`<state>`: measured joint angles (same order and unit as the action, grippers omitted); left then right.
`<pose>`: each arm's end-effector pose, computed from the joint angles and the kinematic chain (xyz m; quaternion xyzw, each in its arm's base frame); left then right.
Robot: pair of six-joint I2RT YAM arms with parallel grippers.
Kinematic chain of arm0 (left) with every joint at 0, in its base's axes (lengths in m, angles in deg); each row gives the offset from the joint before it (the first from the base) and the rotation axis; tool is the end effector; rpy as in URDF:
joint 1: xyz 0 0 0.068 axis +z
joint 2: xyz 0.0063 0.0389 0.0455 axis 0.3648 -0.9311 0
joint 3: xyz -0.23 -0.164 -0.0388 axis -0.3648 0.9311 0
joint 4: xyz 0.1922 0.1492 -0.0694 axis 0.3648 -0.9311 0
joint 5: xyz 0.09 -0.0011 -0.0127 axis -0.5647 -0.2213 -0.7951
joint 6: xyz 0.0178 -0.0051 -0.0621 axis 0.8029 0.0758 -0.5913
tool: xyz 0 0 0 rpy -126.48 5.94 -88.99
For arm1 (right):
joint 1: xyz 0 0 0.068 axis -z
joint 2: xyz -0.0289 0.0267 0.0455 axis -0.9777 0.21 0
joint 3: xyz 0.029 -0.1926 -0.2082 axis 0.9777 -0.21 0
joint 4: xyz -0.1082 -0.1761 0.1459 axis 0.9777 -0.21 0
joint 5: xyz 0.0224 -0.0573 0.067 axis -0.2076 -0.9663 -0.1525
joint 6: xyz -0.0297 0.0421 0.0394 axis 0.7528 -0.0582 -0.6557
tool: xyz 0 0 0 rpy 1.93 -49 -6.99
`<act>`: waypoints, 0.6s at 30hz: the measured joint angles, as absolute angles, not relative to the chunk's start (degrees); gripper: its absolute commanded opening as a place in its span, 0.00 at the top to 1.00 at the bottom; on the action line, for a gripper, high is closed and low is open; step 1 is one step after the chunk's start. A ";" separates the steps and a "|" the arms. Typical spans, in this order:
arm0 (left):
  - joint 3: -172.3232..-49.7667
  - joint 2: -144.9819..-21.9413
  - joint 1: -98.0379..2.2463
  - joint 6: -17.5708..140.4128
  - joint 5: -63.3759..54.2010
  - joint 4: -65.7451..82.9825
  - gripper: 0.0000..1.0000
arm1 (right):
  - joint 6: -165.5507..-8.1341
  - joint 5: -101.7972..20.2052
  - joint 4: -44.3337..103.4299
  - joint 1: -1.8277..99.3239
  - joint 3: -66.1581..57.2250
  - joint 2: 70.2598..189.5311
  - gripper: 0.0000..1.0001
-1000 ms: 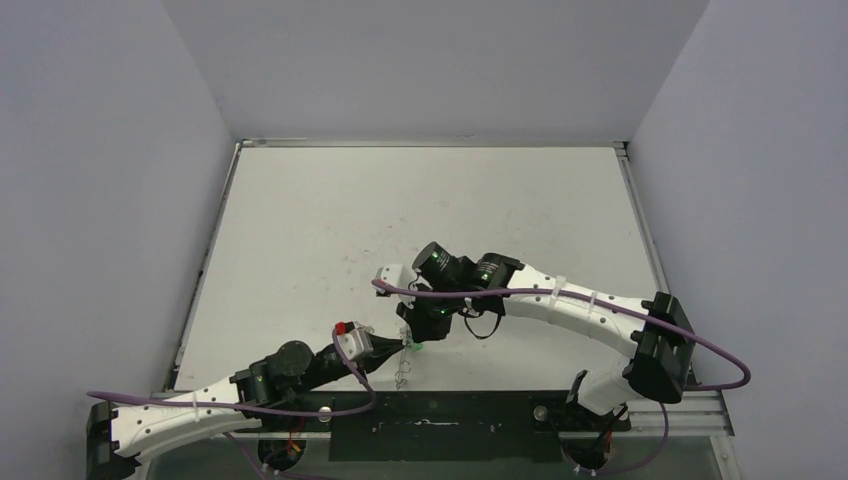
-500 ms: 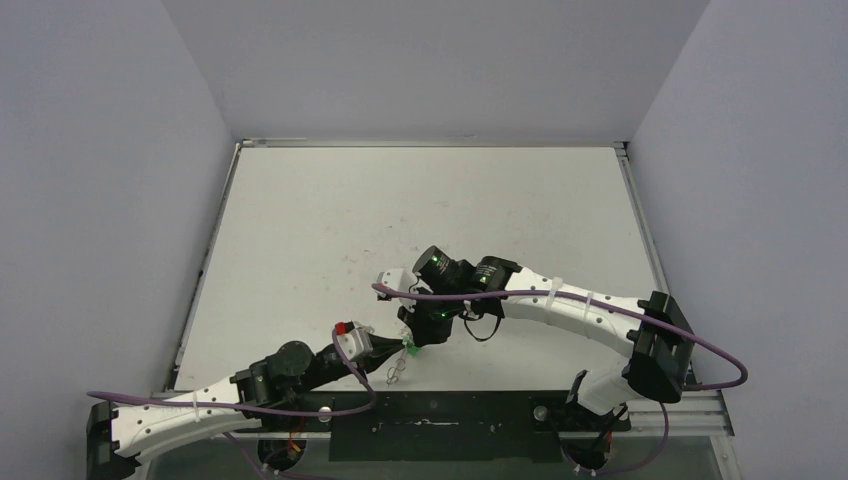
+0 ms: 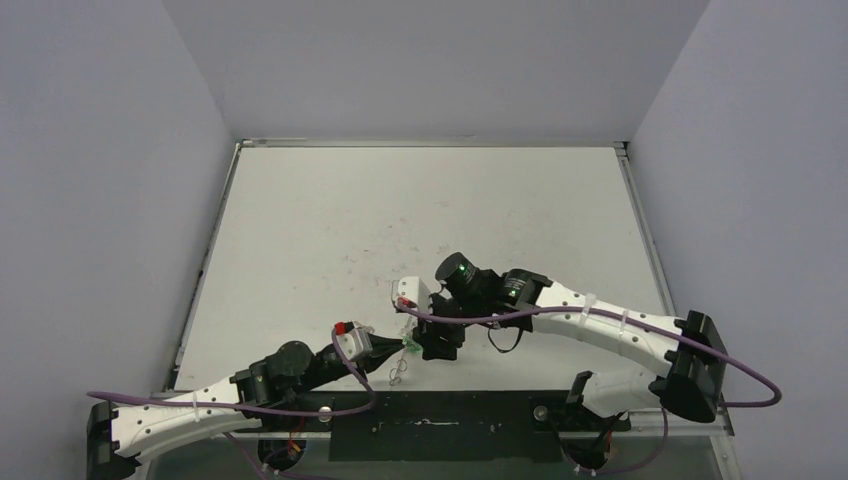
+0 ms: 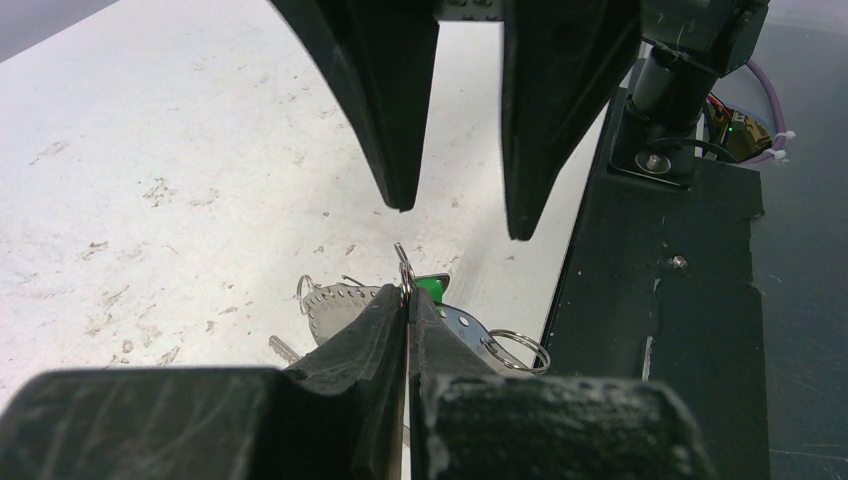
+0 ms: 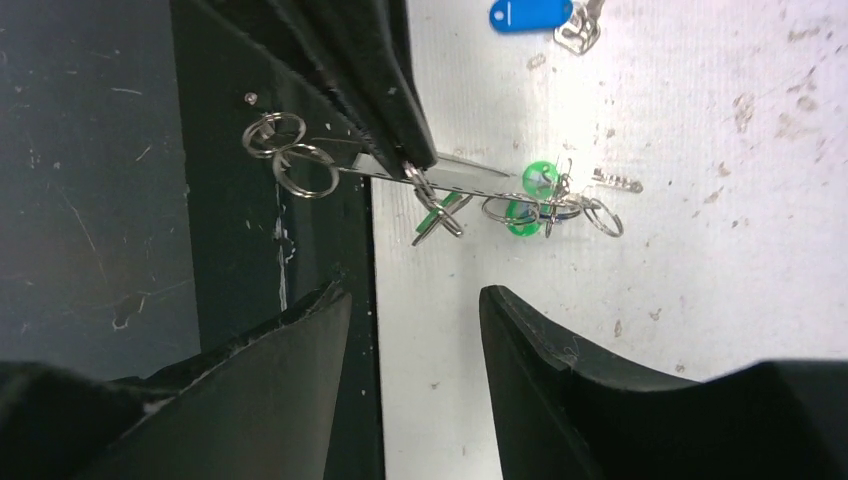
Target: Put the keys on the keyring
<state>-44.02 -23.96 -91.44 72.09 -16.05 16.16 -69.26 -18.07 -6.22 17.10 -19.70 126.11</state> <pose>0.0442 -0.1132 0.2018 0.3888 0.5988 -0.3899 0.5815 0.1109 0.2506 0.2779 -0.6024 0.6948 0.3539 0.1706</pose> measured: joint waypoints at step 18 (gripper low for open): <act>-44.02 -23.98 -91.44 72.09 -16.01 16.16 1.00 | -63.25 -11.88 5.63 17.93 -24.05 123.16 0.64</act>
